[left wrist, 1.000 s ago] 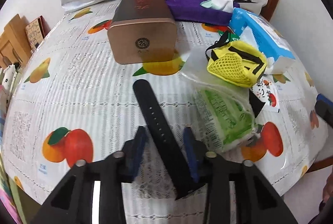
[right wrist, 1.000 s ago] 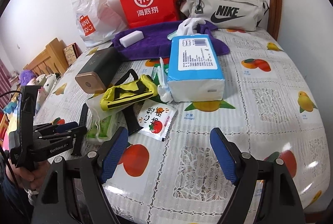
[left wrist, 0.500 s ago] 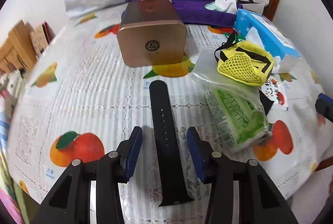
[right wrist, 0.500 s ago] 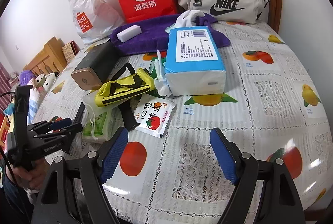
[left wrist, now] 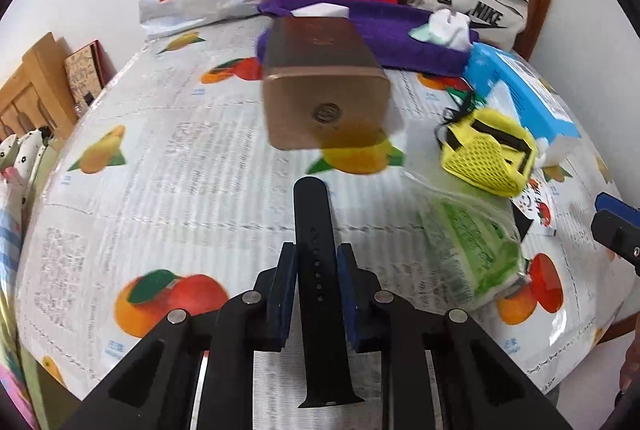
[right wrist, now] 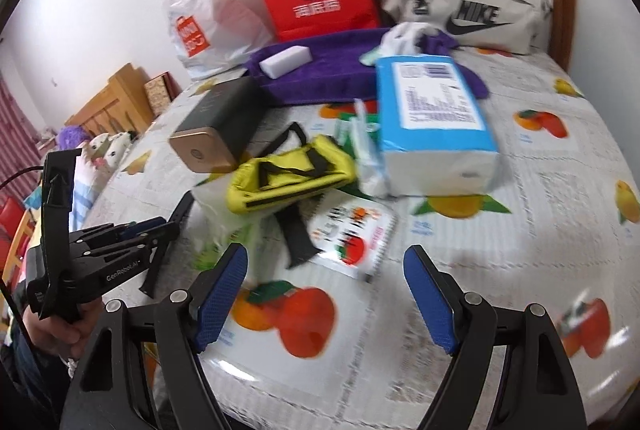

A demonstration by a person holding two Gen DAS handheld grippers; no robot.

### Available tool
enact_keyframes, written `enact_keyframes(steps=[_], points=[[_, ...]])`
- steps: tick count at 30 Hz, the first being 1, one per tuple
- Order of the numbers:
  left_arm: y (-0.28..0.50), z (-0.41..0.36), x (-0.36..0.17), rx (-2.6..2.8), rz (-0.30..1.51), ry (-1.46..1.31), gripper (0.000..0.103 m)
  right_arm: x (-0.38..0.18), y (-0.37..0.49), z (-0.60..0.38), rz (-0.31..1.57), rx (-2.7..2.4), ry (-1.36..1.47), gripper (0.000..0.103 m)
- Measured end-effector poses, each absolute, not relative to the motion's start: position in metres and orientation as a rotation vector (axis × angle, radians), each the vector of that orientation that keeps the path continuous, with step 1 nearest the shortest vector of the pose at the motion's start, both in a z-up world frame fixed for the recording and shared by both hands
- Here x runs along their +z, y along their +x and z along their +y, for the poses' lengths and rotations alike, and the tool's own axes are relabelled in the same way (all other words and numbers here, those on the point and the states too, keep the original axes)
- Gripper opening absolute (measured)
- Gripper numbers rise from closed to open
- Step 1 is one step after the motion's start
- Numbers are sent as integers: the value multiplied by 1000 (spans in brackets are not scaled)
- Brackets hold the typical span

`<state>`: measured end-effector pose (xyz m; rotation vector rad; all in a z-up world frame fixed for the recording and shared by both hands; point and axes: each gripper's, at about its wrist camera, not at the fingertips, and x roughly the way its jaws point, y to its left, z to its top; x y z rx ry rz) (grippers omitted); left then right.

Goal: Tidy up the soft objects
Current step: 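Grasp the yellow mesh bag with the right tool while the left tool holds the strap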

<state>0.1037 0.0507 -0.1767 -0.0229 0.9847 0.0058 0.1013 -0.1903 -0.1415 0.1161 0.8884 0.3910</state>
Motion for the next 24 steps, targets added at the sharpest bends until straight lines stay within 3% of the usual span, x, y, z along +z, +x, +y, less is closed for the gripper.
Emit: enact_keyframes(steps=[8, 12, 19, 22, 24], points=[[111, 74, -177, 40, 986, -52, 20, -132, 126, -143, 824, 484, 25, 78], [114, 83, -179, 44, 988, -75, 20, -134, 141, -124, 832, 546, 1, 65], [120, 95, -183, 53, 993, -99, 20, -159, 163, -101, 907, 554, -47, 54], [122, 98, -184, 47, 993, -112, 20, -168, 163, -90, 899, 535, -137, 35], [123, 98, -184, 46, 991, -114, 20, -168, 162, -87, 883, 546, -153, 30]])
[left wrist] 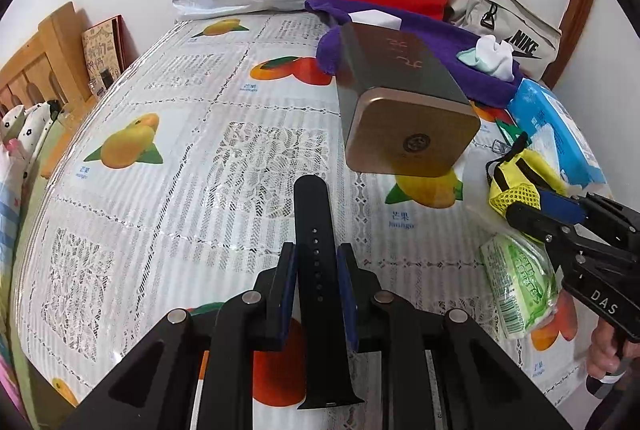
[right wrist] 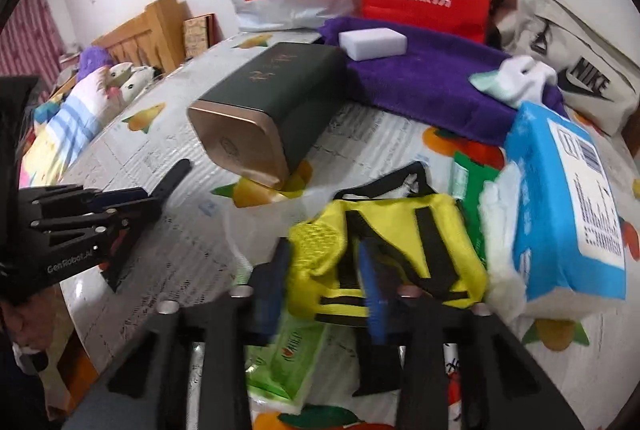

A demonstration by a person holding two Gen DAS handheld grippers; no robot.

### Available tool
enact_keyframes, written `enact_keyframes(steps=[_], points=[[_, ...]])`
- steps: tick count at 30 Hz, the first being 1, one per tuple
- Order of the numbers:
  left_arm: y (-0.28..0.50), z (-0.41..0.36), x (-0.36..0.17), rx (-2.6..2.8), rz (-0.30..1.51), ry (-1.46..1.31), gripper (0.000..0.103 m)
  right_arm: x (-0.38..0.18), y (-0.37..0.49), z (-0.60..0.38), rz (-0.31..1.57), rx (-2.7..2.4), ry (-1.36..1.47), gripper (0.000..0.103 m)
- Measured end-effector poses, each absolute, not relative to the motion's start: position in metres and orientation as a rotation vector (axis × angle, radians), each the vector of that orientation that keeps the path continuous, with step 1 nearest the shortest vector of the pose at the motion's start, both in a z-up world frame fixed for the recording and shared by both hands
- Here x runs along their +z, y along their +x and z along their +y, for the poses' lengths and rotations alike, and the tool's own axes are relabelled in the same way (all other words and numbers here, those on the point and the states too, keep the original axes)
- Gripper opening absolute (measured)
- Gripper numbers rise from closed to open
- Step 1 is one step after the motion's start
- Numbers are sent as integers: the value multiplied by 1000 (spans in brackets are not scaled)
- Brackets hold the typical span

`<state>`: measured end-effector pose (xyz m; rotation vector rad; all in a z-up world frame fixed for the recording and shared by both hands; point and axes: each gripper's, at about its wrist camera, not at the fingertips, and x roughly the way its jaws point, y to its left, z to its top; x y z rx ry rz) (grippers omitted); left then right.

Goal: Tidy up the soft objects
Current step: 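Grasp the yellow mesh bag with the right tool while the left tool holds the strap, then carry the yellow bag and the watch strap toward the purple towel with both tools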

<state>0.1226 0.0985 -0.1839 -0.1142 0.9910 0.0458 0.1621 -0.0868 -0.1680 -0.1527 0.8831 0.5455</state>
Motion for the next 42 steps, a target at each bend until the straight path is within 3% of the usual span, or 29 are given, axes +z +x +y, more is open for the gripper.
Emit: enact_keyframes(steps=[1, 2, 16, 42], points=[[123, 99, -184, 46, 991, -116, 20, -167, 162, -87, 876, 551, -149, 29], [123, 100, -184, 47, 991, -117, 20, -164, 162, -88, 864, 557, -144, 21], [113, 101, -174, 37, 979, -169, 20, -110, 113, -121, 738, 605, -30, 21], [108, 57, -119, -10, 906, -114, 20, -109, 77, -242, 744, 343, 92, 21]])
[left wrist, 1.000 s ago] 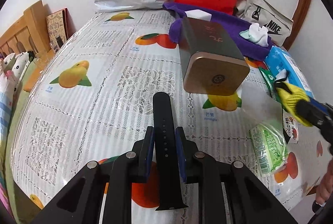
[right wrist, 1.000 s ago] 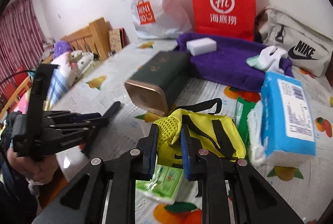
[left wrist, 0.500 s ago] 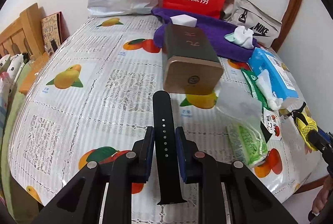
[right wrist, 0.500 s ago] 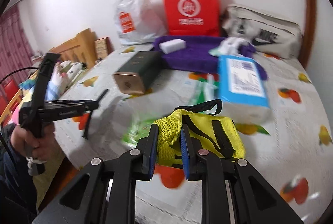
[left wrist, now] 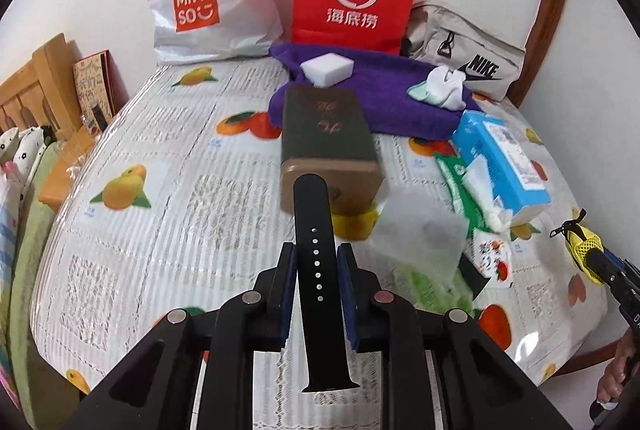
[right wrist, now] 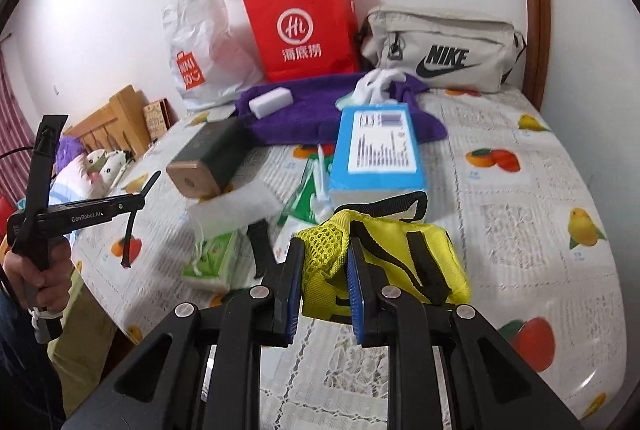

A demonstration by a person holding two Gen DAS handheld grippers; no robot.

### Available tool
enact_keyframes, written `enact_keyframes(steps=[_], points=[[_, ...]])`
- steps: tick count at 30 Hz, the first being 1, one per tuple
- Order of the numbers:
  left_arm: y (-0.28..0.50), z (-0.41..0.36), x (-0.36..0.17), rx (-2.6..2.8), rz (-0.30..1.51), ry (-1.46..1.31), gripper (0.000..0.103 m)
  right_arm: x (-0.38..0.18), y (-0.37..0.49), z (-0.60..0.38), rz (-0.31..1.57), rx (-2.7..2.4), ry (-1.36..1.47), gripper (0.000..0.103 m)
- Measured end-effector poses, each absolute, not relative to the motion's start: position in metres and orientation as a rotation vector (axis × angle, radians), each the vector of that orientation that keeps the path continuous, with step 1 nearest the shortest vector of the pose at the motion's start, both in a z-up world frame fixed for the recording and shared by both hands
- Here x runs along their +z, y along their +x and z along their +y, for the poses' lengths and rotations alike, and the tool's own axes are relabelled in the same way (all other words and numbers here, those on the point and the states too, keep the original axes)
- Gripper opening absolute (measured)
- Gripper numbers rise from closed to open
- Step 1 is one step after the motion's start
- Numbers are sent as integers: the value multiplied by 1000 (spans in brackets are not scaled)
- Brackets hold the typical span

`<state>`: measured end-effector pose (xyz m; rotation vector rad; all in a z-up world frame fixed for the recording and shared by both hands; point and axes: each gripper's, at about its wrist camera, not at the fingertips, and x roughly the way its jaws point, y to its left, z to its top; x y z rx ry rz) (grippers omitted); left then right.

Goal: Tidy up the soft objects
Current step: 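Carry the yellow bag and the watch strap toward the purple towel with both tools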

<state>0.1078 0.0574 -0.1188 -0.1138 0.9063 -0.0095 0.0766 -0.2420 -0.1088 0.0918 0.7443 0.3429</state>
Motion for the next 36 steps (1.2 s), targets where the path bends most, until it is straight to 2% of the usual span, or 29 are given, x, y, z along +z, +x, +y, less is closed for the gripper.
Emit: enact_keyframes(steps=[20, 36], points=[[173, 57, -74, -36, 848, -124, 20, -44, 149, -225, 633, 423, 74, 21], [258, 61, -72, -41, 852, -140, 20, -43, 244, -210, 641, 445, 93, 21]])
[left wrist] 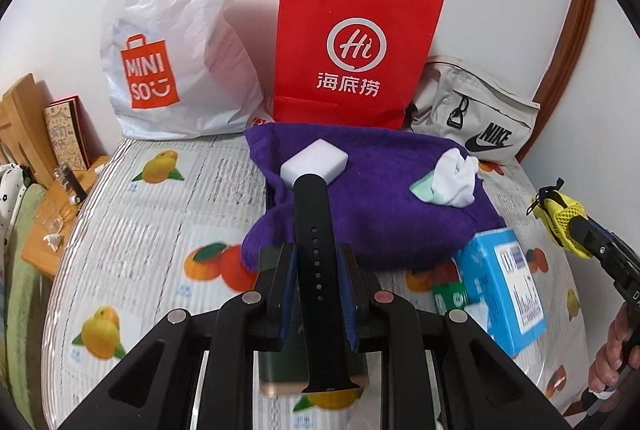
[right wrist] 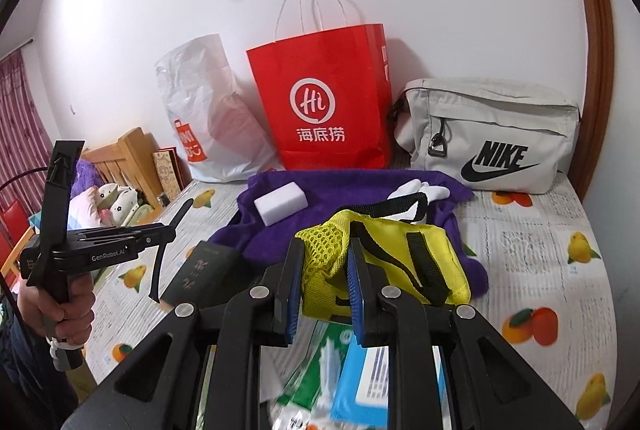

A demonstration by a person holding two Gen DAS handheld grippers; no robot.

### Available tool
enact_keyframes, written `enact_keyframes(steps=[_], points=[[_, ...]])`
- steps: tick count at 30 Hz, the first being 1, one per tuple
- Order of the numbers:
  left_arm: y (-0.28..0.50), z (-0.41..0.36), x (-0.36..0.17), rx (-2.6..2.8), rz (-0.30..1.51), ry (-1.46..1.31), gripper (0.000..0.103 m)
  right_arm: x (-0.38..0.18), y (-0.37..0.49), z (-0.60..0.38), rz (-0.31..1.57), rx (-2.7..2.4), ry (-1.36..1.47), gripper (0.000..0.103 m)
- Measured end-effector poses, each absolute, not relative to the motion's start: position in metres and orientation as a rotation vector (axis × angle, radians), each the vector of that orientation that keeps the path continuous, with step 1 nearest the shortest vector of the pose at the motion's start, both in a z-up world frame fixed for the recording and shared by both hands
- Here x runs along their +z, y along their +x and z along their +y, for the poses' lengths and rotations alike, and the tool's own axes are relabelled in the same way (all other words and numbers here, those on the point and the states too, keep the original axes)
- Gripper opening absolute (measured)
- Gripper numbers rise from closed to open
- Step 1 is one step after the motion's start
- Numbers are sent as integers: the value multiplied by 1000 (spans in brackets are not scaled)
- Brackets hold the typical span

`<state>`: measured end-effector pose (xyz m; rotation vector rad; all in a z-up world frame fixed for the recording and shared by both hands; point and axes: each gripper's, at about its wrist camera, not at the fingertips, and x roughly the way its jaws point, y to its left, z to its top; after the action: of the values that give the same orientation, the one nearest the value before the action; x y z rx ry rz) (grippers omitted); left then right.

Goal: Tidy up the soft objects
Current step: 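Carry the yellow bag and the watch strap toward the purple towel with both tools, then open the right tool to drop the yellow bag on the towel while the left tool lowers the strap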

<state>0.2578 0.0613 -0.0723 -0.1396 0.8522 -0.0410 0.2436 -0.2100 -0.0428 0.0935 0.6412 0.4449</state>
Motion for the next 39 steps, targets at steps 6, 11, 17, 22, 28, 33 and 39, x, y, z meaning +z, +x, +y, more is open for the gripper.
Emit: enact_keyframes(steps=[6, 11, 17, 22, 28, 33, 39], points=[[289, 58, -79, -43, 866, -136, 20, -55, 281, -205, 671, 445, 97, 21], [314, 56, -84, -47, 874, -140, 20, -66, 310, -198, 700, 450, 91, 21], [343, 50, -87, -52, 880, -136, 20, -84, 337, -190, 753, 444, 80, 21], [364, 50, -93, -53, 891, -145, 20, -97, 352, -183, 782, 447, 66, 21], [385, 48, -103, -44, 907, -153, 20, -105, 368, -181, 801, 441, 53, 21], [400, 48, -117, -36, 941, -158, 20, -112, 376, -176, 827, 446, 38, 21], [407, 52, -131, -25, 980, -176, 20, -124, 384, -173, 864, 453, 44, 22]])
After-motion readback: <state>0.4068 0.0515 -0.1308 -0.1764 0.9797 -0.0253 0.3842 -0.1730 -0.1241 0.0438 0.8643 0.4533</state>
